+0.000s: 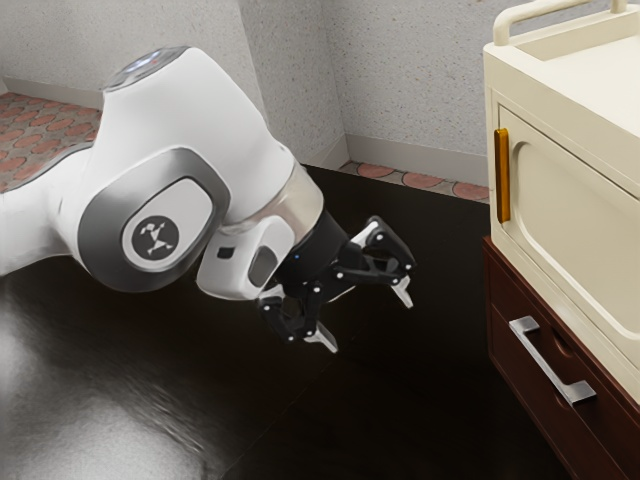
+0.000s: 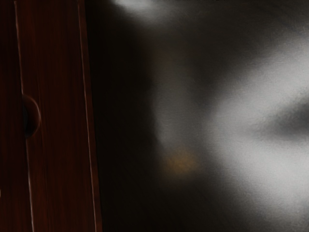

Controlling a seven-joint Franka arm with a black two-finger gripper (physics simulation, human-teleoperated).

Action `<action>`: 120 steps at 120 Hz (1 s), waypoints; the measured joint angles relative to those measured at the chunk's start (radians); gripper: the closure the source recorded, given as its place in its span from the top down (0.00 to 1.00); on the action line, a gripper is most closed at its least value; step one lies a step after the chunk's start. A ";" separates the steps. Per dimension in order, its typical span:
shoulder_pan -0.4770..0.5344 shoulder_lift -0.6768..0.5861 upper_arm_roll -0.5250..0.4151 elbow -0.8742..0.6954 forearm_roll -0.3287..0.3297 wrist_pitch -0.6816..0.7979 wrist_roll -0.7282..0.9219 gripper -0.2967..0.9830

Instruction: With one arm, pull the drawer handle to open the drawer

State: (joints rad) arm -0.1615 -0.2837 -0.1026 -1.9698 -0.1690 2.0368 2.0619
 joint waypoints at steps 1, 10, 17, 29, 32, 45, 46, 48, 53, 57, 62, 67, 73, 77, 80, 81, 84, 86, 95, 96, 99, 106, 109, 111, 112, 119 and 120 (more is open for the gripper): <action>0.000 0.003 -0.001 0.001 -0.004 0.004 0.004 0.76; -0.001 0.022 -0.005 0.003 -0.033 0.039 0.040 0.76; -0.004 0.032 -0.006 0.004 -0.052 0.063 0.065 0.74; -0.016 0.065 -0.006 0.004 -0.099 0.101 0.102 0.70; -0.020 0.075 -0.006 0.004 -0.111 0.113 0.110 0.68; -0.035 0.123 -0.007 0.037 -0.164 0.159 0.143 0.60; -0.036 0.127 -0.008 0.040 -0.167 0.162 0.146 0.59; -0.038 0.134 -0.008 0.047 -0.175 0.169 0.150 0.58; -0.041 0.156 -0.008 0.064 -0.196 0.184 0.161 0.55; -0.042 0.175 -0.008 0.077 -0.209 0.194 0.169 0.53; -0.047 0.200 -0.007 0.094 -0.220 0.205 0.179 0.51; -0.052 0.218 -0.006 0.104 -0.235 0.216 0.188 0.49; -0.055 0.236 -0.005 0.113 -0.251 0.227 0.198 0.47; -0.056 0.247 -0.005 0.118 -0.261 0.234 0.204 0.46; -0.056 0.254 -0.005 0.121 -0.270 0.238 0.208 0.45; -0.057 0.256 -0.005 0.122 -0.274 0.239 0.210 0.45; -0.057 0.263 -0.005 0.125 -0.283 0.243 0.214 0.44; -0.058 0.268 -0.005 0.126 -0.290 0.246 0.216 0.44; -0.060 0.285 -0.005 0.130 -0.318 0.254 0.228 0.42; -0.060 0.287 -0.005 0.130 -0.320 0.255 0.229 0.42; -0.061 0.295 -0.005 0.131 -0.326 0.258 0.233 0.42; -0.063 0.309 -0.005 0.135 -0.336 0.264 0.241 0.41; -0.064 0.315 -0.005 0.139 -0.339 0.266 0.244 0.41; -0.065 0.318 -0.005 0.141 -0.341 0.268 0.246 0.41; -0.065 0.320 -0.005 0.141 -0.343 0.268 0.247 0.40; -0.071 0.325 -0.005 0.146 -0.353 0.273 0.254 0.40; -0.072 0.325 -0.005 0.146 -0.355 0.273 0.255 0.40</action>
State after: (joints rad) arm -0.2335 0.0418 -0.1074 -1.8236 -0.5236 2.3100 2.3169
